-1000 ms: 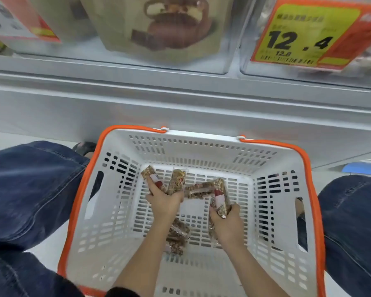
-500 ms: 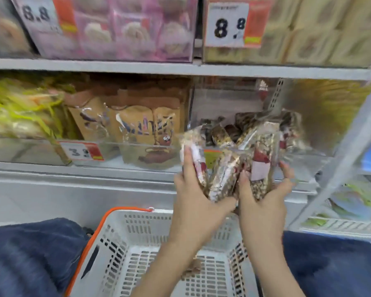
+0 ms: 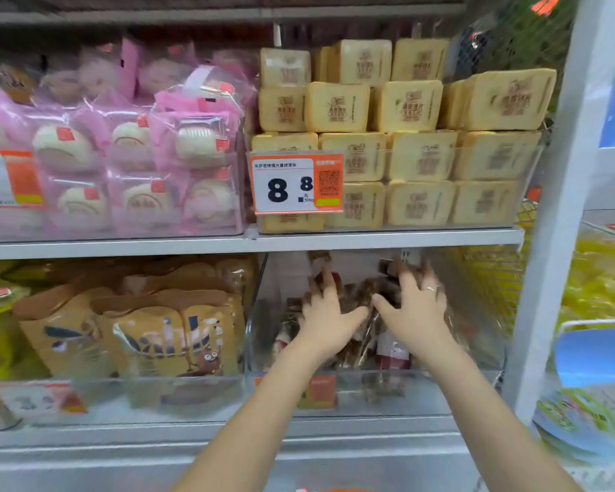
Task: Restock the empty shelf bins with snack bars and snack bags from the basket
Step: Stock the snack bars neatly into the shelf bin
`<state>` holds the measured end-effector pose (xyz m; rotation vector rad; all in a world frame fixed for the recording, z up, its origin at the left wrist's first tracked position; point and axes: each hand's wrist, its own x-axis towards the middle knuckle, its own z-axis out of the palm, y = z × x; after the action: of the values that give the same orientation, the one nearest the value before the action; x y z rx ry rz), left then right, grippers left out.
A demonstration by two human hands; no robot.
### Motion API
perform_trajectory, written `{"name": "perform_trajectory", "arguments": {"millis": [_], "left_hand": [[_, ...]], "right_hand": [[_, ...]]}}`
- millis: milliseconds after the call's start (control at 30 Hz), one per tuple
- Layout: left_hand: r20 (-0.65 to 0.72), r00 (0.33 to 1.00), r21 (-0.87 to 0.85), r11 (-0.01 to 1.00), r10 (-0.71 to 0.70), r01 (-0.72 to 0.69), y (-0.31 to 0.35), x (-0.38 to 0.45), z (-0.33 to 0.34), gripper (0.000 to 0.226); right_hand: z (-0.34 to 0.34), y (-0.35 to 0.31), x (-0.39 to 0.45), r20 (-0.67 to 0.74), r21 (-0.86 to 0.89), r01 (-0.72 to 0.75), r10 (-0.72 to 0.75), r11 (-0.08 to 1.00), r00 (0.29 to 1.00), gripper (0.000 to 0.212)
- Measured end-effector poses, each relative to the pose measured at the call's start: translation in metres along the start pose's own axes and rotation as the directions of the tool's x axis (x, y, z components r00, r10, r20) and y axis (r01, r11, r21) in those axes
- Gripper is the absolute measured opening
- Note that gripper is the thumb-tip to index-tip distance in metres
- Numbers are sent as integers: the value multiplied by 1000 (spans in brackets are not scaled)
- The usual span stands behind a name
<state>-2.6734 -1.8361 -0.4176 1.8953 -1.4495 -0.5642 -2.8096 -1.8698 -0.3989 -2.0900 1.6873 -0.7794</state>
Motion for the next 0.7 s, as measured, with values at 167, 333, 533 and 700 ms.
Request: {"name": "perform_trajectory", "arguments": {"millis": [167,333,533,700], "left_hand": [[131,989,166,985,-63,41,-24,28,29,80],[44,999,144,989,-23,16,-19,12,16,85],[-389,810,114,895,439,-431,-38,-99,-14,30],[-167,941,226,941,293,-253,-162,-182,7,22]], "right_hand": [[18,21,13,178,-339,135,-77,931,981,51],[6,9,3,109,-211,86,-64,974,992,48],[-8,-3,-69,-332,75,390,-346,918,878,14],[59,5,-142,-99,104,455,-446,884,889,9]]}}
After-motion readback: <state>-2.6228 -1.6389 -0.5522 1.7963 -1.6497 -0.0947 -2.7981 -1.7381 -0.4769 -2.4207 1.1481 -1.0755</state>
